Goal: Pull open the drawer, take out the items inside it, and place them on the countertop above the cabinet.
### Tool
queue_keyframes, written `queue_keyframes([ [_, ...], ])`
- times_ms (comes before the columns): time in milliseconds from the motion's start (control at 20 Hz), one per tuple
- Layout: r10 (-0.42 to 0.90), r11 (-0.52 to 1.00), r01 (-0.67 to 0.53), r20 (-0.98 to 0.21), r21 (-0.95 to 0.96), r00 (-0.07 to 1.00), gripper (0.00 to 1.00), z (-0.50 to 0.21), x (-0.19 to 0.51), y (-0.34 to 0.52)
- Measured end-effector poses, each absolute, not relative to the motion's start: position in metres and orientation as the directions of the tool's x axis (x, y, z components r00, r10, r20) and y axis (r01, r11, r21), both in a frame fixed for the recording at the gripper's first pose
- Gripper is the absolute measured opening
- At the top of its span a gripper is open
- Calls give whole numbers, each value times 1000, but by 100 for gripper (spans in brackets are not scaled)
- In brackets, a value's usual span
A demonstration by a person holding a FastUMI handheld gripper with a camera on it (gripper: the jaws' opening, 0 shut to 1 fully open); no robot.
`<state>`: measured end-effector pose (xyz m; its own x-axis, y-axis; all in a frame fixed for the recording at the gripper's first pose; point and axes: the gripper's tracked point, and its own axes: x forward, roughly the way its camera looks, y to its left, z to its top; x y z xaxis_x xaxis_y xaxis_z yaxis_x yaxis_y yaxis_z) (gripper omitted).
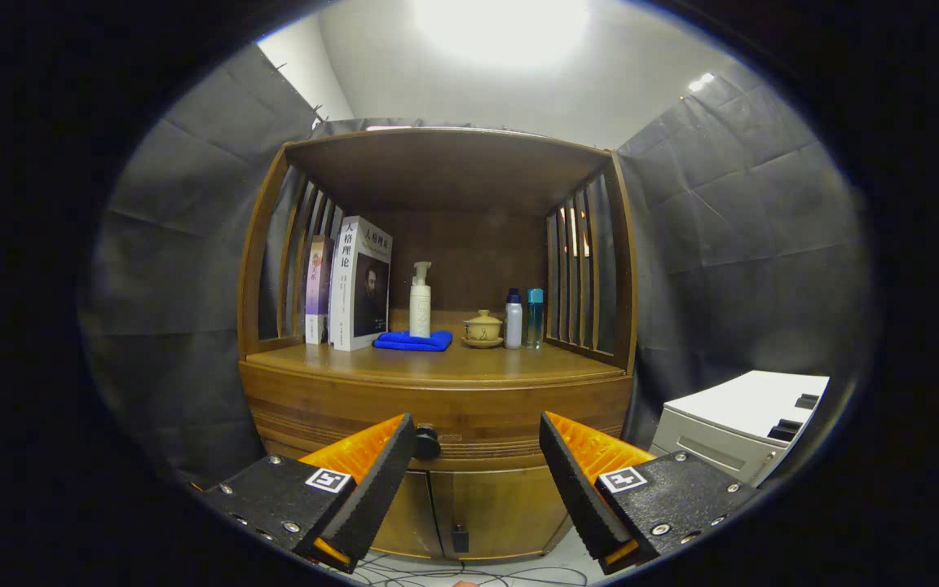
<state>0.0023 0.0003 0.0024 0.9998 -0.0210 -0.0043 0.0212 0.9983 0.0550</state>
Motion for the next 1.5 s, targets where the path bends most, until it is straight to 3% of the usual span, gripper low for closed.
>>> queue_keyframes([
  [400, -48, 986, 61, -82, 158, 995, 95, -16, 44, 6],
  [1150, 50, 996, -26, -308, 82, 950, 92, -99, 115, 66],
  [1500, 53, 997, -30, -353, 71, 934, 64, -114, 131, 64],
])
